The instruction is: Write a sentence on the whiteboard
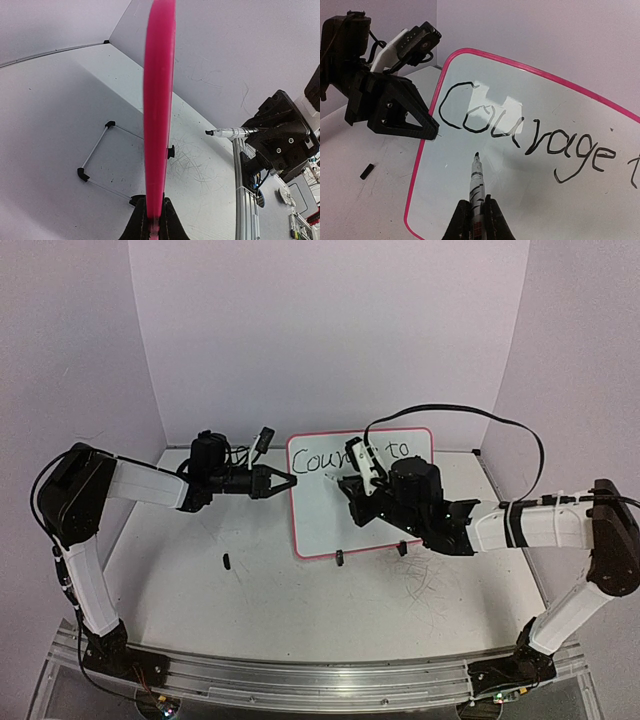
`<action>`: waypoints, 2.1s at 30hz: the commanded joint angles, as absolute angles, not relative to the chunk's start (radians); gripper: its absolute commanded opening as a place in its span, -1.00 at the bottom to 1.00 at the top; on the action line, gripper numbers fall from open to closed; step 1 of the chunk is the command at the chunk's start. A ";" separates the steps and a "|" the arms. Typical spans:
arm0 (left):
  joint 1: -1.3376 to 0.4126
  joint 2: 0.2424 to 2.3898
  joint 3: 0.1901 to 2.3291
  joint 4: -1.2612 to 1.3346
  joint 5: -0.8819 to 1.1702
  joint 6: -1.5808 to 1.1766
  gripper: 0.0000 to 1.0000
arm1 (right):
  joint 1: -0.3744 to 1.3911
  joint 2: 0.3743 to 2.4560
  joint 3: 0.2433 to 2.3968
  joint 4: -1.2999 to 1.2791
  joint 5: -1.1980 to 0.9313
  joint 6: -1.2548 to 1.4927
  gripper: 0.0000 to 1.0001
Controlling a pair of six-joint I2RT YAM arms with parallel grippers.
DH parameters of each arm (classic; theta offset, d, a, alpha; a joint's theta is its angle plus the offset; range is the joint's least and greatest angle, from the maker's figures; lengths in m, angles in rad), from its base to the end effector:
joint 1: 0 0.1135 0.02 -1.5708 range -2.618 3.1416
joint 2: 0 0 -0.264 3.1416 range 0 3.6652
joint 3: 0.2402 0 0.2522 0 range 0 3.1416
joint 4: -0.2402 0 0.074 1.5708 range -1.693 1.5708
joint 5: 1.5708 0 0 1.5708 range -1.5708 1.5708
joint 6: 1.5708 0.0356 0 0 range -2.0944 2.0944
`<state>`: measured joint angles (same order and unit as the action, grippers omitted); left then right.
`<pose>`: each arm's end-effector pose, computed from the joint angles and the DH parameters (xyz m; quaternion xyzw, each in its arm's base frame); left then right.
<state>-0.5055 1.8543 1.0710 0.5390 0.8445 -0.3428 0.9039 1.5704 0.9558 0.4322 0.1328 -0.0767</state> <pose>0.3410 -0.2192 0.2130 0.3099 0.6959 -0.5254 0.3789 0.2277 0.2816 0.2654 -0.3237 0.6965 0.2099 0.6050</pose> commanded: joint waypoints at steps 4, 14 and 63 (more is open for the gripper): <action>-0.514 1.795 1.068 0.549 0.859 -0.319 -1.00 | 0.909 1.543 0.976 0.459 0.116 -0.129 -1.00; -0.514 1.789 1.068 0.547 0.859 -0.318 -1.00 | 0.941 1.629 1.025 0.431 0.066 -0.188 -1.00; -0.515 1.792 1.077 0.544 0.876 -0.319 -1.00 | 0.963 1.727 1.071 0.440 0.166 -0.205 -1.00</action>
